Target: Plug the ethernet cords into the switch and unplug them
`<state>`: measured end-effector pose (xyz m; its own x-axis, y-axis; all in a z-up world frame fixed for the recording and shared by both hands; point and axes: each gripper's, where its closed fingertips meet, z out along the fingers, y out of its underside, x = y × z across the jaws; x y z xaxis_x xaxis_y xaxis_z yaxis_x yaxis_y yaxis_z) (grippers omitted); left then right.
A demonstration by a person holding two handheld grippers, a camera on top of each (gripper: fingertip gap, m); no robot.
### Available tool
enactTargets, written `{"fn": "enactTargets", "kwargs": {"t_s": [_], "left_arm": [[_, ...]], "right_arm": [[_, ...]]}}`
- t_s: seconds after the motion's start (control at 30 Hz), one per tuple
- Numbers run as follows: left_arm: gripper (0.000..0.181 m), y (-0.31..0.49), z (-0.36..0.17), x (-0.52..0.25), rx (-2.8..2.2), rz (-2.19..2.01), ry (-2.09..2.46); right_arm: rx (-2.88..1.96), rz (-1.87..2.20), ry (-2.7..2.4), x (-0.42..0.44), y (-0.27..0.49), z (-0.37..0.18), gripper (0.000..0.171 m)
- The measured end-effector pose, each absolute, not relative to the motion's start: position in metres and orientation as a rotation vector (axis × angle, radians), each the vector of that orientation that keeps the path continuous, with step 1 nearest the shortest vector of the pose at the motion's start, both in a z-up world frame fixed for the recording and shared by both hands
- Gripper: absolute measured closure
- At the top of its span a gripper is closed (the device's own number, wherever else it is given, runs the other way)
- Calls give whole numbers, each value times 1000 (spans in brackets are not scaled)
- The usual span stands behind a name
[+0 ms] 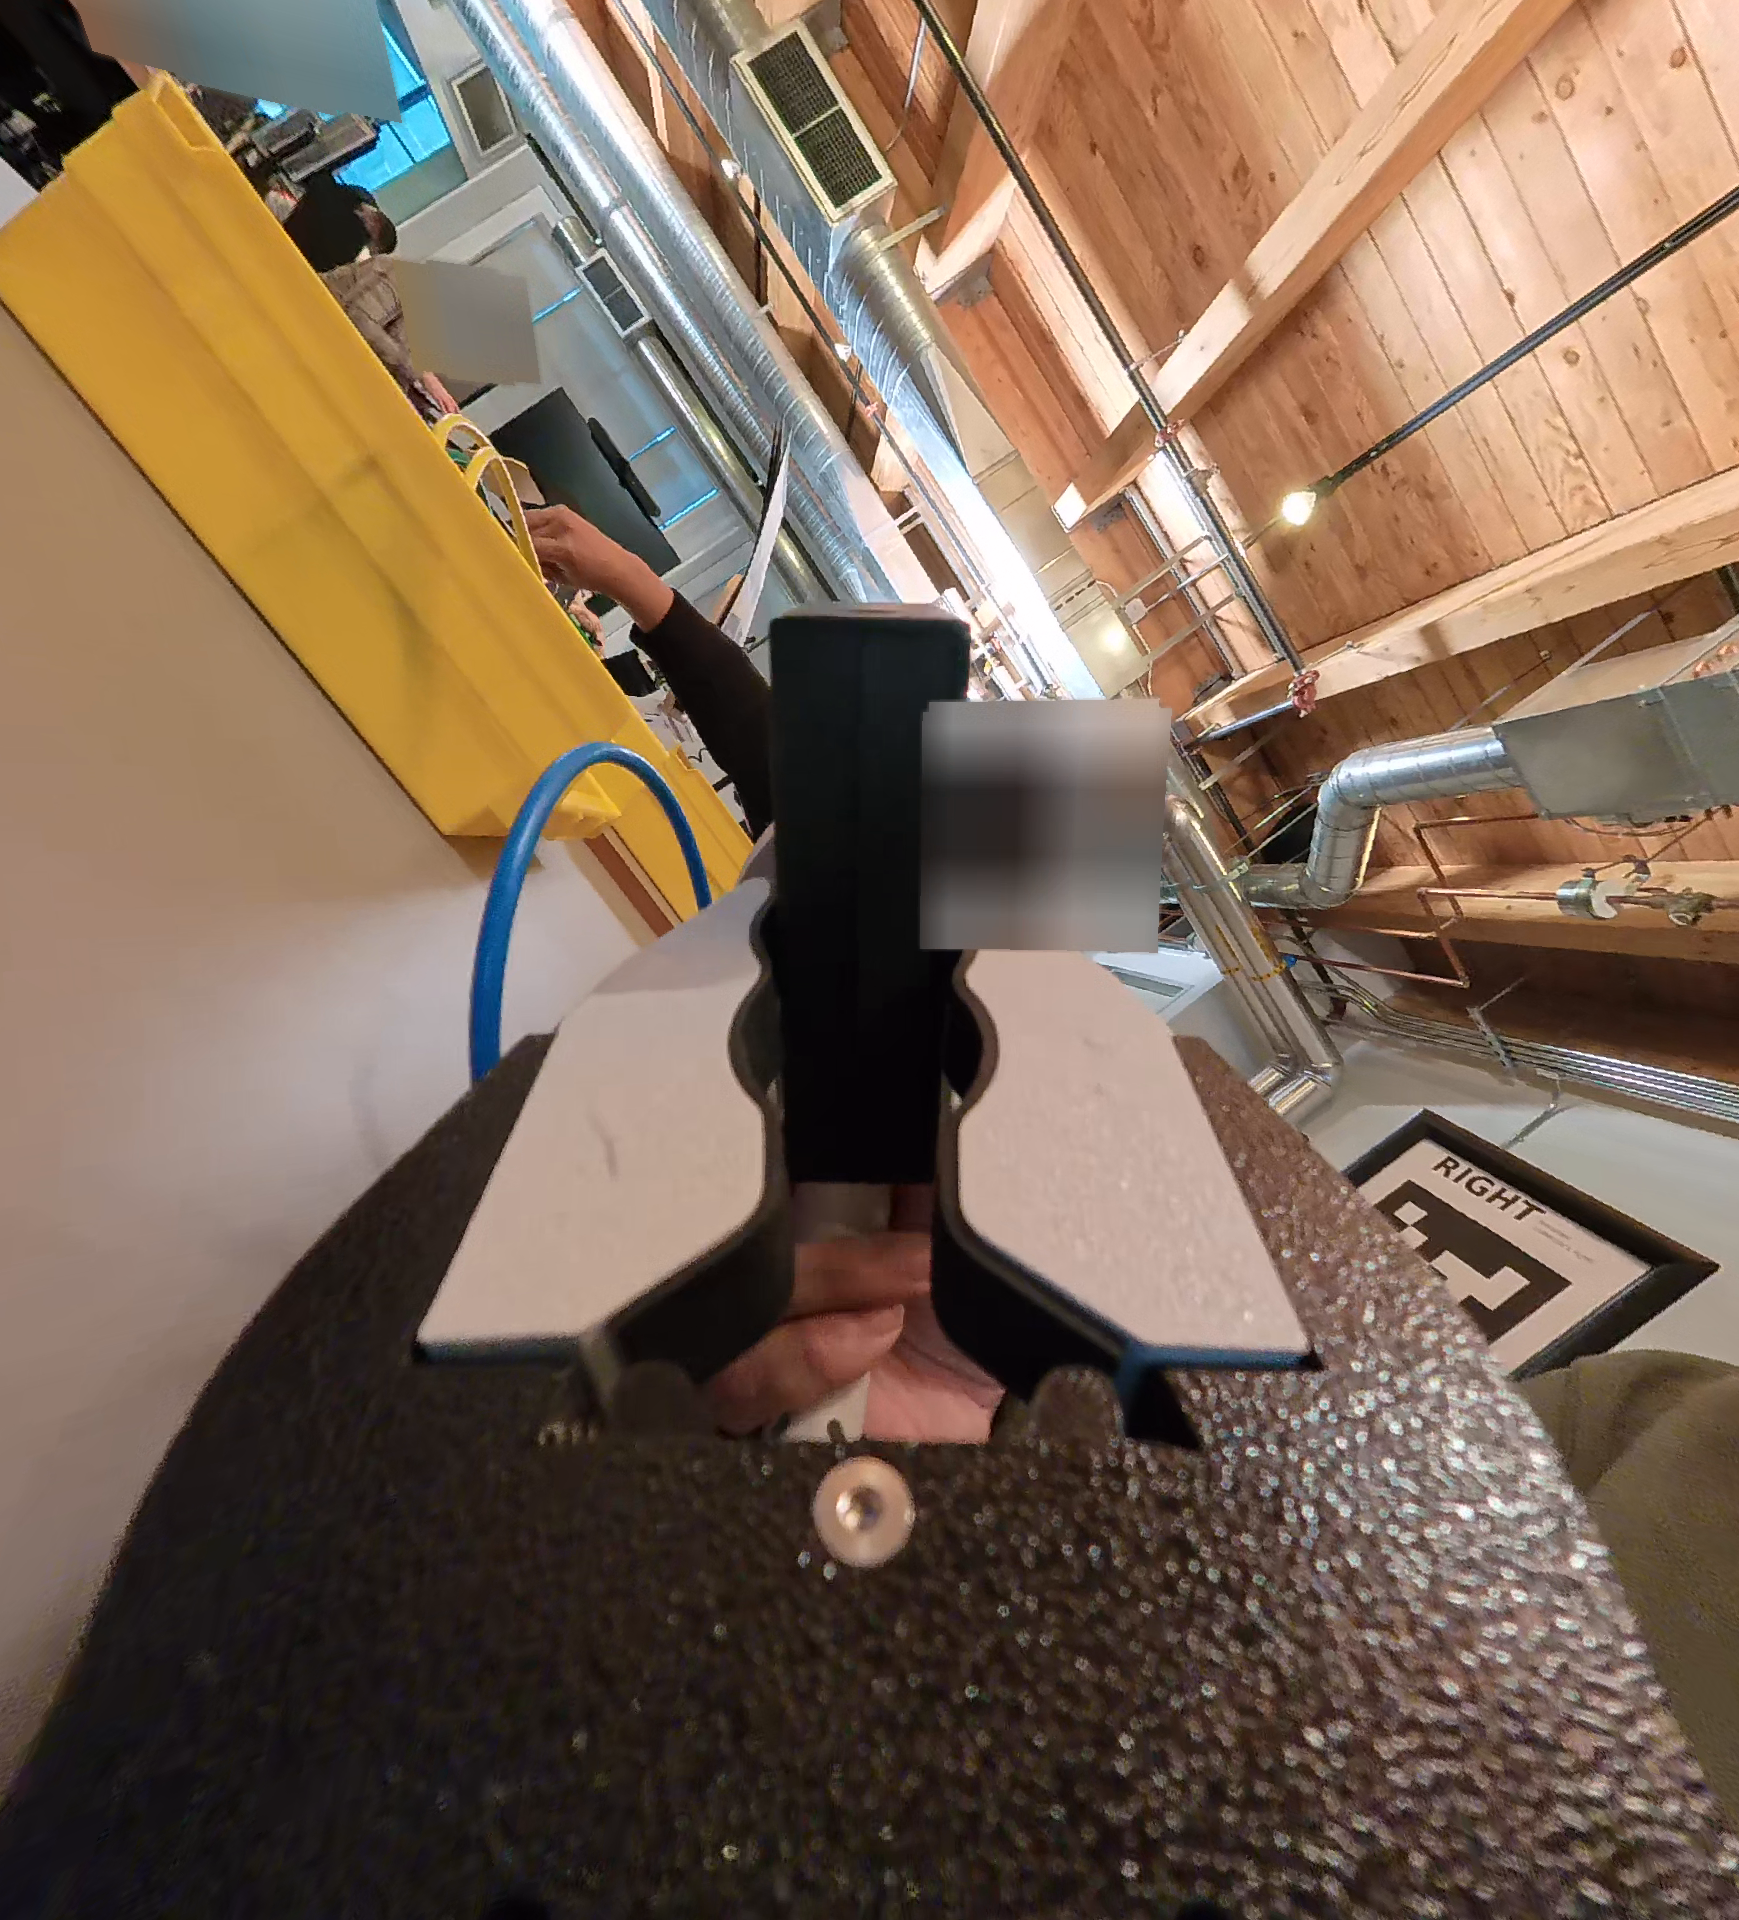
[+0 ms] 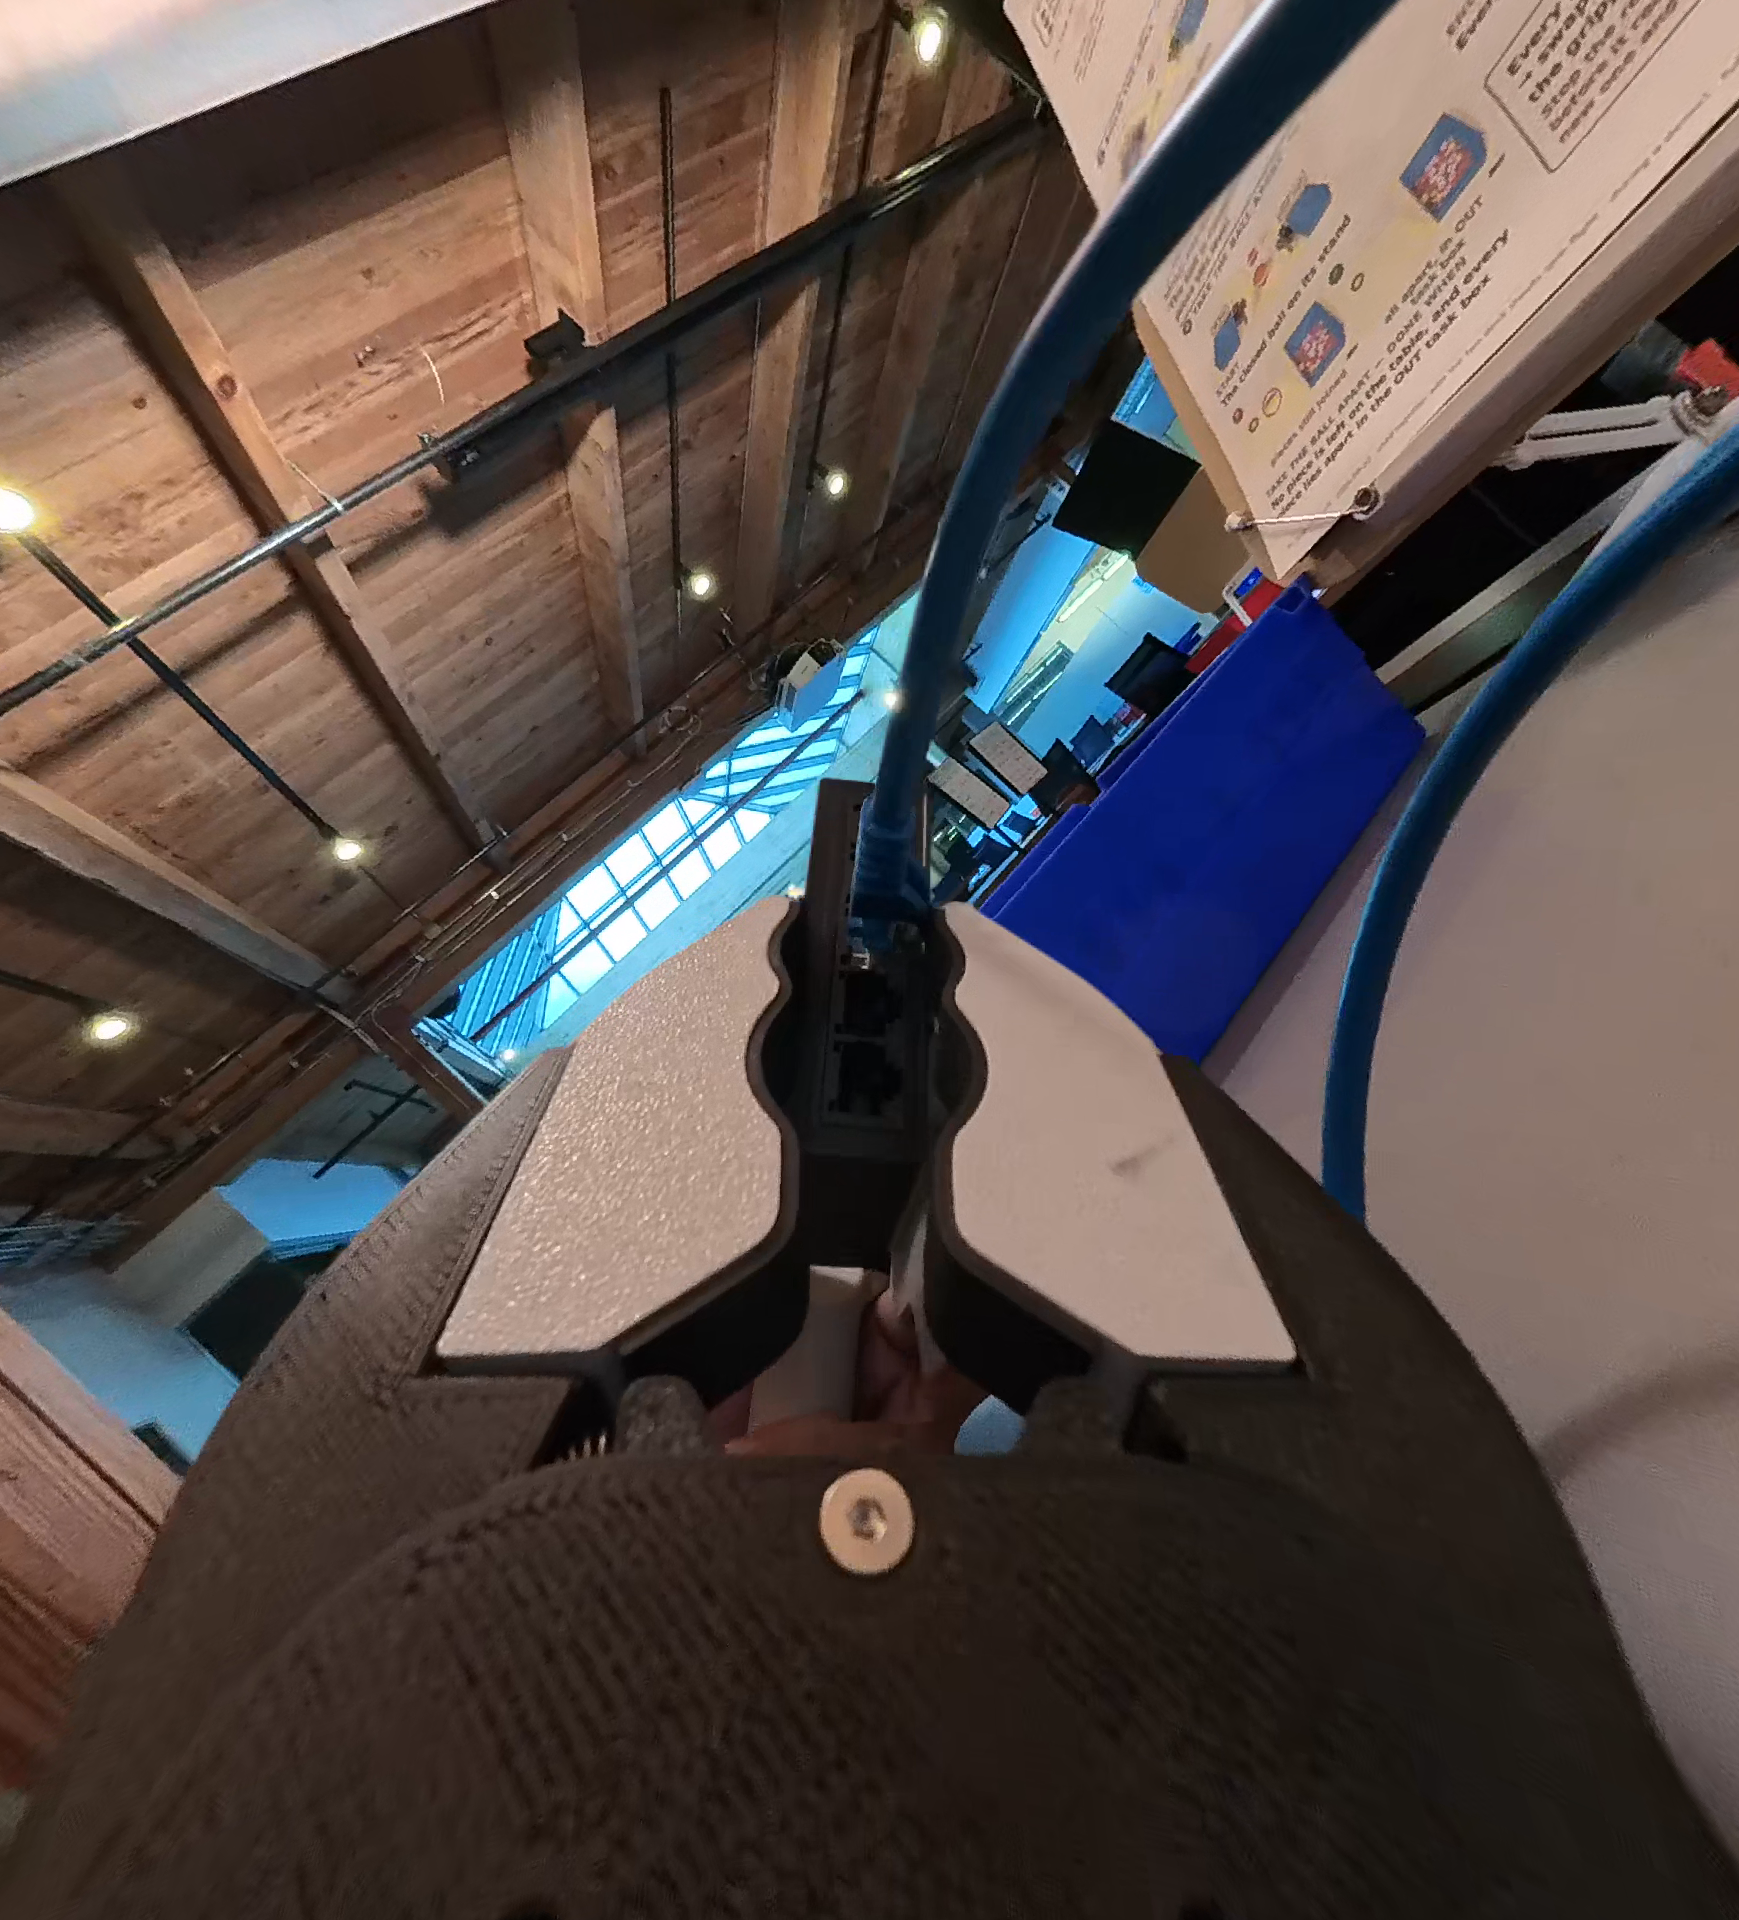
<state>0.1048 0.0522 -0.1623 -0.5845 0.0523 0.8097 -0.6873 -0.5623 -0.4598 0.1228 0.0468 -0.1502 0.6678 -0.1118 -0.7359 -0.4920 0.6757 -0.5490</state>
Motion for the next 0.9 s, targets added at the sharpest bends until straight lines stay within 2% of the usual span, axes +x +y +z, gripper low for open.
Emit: {"fn": "enactTargets", "kwargs": {"t_s": [0.13, 0.17, 0.9], "left_arm": [[155, 51, -162, 104, 1071, 2175, -1112], [155, 51, -162, 104, 1067, 2173, -1119], [154, 52, -165, 108, 1126, 2209, -1042]], "right_arm": [[-825, 257, 834, 122, 47, -149, 150], [-826, 256, 848, 124, 46, -152, 157], [-900, 264, 851, 127, 47, -156, 157]]}}
